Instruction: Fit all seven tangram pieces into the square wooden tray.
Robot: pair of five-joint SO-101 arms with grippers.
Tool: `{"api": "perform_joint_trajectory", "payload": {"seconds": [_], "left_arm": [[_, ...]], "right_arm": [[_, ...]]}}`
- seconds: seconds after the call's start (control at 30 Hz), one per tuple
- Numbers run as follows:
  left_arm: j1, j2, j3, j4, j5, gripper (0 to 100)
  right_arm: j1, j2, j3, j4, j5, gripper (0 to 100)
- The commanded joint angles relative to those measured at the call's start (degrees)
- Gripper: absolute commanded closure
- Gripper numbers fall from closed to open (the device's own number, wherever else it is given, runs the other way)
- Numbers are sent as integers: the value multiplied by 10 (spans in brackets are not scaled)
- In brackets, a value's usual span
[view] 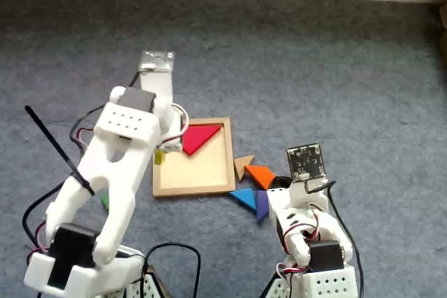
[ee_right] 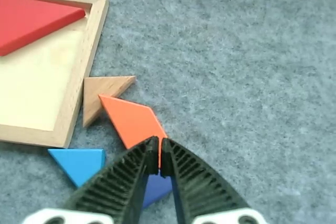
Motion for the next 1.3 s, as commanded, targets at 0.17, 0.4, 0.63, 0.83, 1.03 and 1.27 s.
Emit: {"api": "perform_joint_trajectory", "payload": {"seconds": [0.17,0.4,0.63,0.83,1.03,1.27], "left_arm": [[82,-87,113,-129,11,994],[87,-115,158,-171,11,994],[86,-112,160,-208,60,994],[95,-111,218,-297,113,994],[90,-111,277,-360,127,989],[76,-110,285,-360,143,989]], "right_arm": [[6,-7,78,-3,-2,976],[6,-7,78,-3,-2,976],[6,-7,78,-3,-2,976],[6,-7,78,-3,-2,976],[6,-7,78,-3,-2,976],[6,-7,78,-3,-2,976]]}}
